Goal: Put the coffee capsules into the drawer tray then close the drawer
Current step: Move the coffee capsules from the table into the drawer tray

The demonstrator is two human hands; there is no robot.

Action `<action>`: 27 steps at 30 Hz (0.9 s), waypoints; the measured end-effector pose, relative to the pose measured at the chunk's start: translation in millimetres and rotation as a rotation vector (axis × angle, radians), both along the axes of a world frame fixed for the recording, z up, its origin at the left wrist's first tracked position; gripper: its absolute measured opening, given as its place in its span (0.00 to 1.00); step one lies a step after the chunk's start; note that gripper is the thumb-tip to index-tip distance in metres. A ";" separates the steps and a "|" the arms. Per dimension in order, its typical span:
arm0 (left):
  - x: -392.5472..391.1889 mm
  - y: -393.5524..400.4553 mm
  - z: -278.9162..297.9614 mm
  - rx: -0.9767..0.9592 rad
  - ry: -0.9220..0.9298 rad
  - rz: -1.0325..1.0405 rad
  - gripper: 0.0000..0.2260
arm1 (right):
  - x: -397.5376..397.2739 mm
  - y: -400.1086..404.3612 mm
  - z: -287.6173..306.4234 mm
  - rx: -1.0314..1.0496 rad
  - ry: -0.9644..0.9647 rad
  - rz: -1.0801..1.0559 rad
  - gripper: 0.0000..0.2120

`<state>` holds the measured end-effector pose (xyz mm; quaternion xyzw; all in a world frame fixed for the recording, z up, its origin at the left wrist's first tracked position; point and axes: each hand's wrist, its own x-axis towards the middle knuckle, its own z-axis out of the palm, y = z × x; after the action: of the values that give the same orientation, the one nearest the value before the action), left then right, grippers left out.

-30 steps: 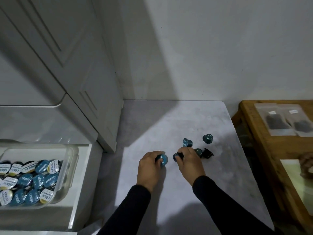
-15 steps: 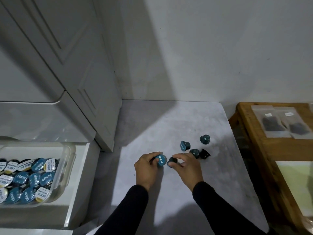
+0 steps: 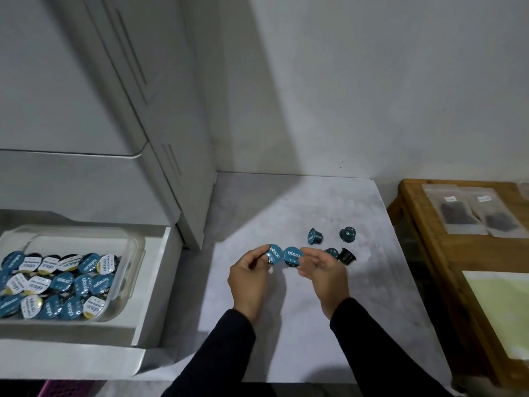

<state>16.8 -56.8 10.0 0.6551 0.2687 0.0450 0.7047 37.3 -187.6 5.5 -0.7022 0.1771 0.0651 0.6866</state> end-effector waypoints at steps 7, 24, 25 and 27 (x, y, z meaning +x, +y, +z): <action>-27.3 29.3 47.9 -0.250 -0.195 0.237 0.12 | -26.1 38.8 55.3 0.238 -0.103 0.032 0.10; -69.9 287.4 75.3 -0.349 -0.259 0.675 0.13 | -56.3 284.3 95.3 0.237 -0.029 0.395 0.09; -68.5 307.8 69.7 -0.330 -0.233 0.649 0.13 | -52.8 303.7 91.0 0.227 -0.010 0.400 0.09; -62.9 346.4 58.1 -0.301 -0.150 0.590 0.13 | -44.6 339.7 82.5 0.210 0.026 0.388 0.08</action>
<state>-46.0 289.6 68.1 0.4326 0.3979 0.2548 0.7679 -7.4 152.0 88.0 -0.6470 0.0400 0.2230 0.7281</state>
